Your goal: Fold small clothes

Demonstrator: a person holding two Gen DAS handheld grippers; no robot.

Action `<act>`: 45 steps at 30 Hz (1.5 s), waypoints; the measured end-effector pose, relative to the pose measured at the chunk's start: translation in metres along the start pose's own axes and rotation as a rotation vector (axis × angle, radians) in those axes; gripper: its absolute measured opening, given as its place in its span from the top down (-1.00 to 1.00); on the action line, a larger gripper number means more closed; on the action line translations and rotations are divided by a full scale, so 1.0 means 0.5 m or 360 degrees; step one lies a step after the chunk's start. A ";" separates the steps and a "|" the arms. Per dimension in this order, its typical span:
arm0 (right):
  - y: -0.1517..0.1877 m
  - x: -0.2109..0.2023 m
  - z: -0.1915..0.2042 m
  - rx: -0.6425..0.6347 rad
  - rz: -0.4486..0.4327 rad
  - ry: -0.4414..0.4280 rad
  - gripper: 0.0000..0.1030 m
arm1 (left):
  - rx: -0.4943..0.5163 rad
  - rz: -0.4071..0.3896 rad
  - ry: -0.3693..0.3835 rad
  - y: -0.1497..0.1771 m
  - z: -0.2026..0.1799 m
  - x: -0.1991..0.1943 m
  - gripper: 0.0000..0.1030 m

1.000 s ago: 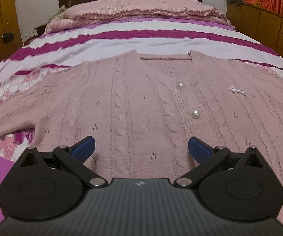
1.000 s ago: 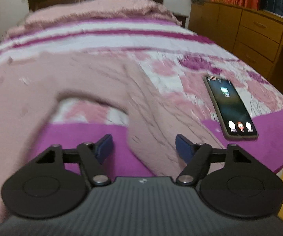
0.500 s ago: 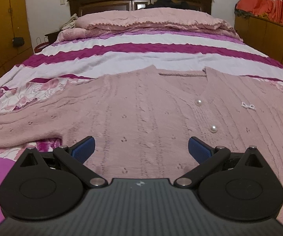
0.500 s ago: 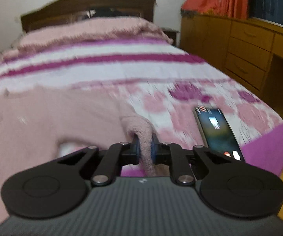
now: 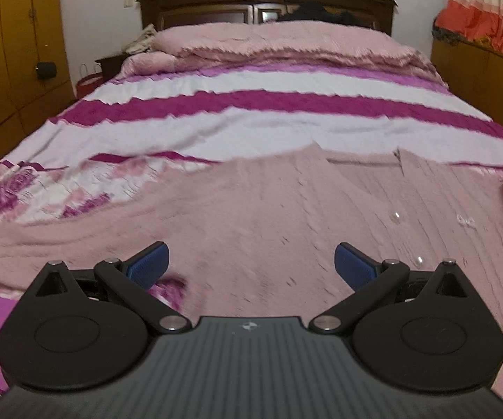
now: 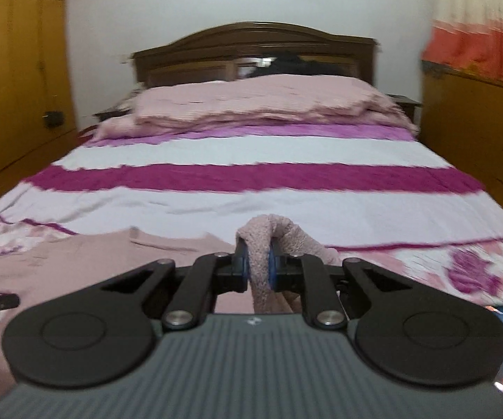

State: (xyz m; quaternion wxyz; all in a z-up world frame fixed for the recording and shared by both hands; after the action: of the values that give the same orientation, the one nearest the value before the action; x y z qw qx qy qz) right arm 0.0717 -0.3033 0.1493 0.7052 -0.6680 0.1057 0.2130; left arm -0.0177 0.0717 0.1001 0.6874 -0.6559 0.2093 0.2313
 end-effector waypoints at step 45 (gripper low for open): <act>0.206 0.047 -0.003 0.0066 0.0186 0.0186 -0.18 | 0.0443 -0.0029 0.0535 0.009 -0.298 0.008 -0.99</act>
State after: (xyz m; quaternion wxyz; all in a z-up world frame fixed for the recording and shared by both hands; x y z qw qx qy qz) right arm 0.0471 -0.2992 0.0464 0.6979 -0.6572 0.1900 0.2123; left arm -0.0147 -0.0767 0.0862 0.7289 -0.5858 0.3450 0.0812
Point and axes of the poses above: each gripper's, at about its wrist camera, not at the fingertips, and x roughly the way its jaws point, z to its left, y to its underside, the point moved 2 cm from there along x, roughly the way its jaws point, and after that the axes turned 2 degrees about x, right-handed, at the moved point
